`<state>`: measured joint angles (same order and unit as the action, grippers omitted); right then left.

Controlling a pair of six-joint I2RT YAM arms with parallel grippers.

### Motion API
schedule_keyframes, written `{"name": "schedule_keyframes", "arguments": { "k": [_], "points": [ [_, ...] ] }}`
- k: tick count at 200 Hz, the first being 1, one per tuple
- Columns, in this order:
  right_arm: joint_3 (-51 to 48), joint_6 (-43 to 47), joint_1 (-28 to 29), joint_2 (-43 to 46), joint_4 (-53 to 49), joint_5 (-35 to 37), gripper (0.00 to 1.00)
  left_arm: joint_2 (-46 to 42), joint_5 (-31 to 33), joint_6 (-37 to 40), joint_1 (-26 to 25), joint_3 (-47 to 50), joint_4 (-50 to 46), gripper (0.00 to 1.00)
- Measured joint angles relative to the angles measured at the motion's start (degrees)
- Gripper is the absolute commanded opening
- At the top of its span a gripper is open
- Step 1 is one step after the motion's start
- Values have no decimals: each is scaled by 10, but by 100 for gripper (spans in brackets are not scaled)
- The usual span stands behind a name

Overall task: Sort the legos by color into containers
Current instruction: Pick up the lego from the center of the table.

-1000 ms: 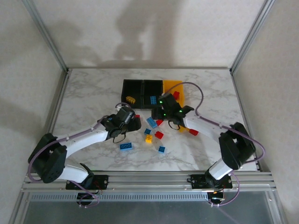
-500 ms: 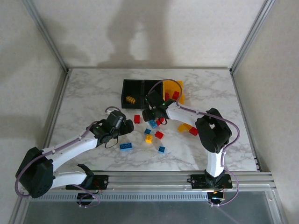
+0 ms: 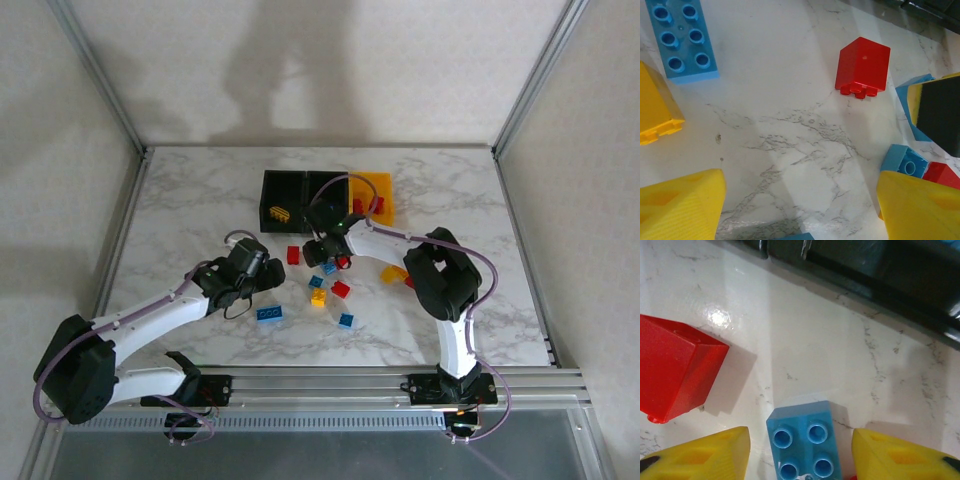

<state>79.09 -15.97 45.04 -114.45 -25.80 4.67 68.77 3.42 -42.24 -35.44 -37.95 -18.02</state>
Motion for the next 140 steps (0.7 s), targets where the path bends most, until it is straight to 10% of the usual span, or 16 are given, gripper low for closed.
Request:
{"name": "schedule_keyframes", "arguments": {
  "k": [140],
  "points": [
    [38,9,4,-31,-24,14,31,0,-2,0,3,6,3,79]
  ]
}}
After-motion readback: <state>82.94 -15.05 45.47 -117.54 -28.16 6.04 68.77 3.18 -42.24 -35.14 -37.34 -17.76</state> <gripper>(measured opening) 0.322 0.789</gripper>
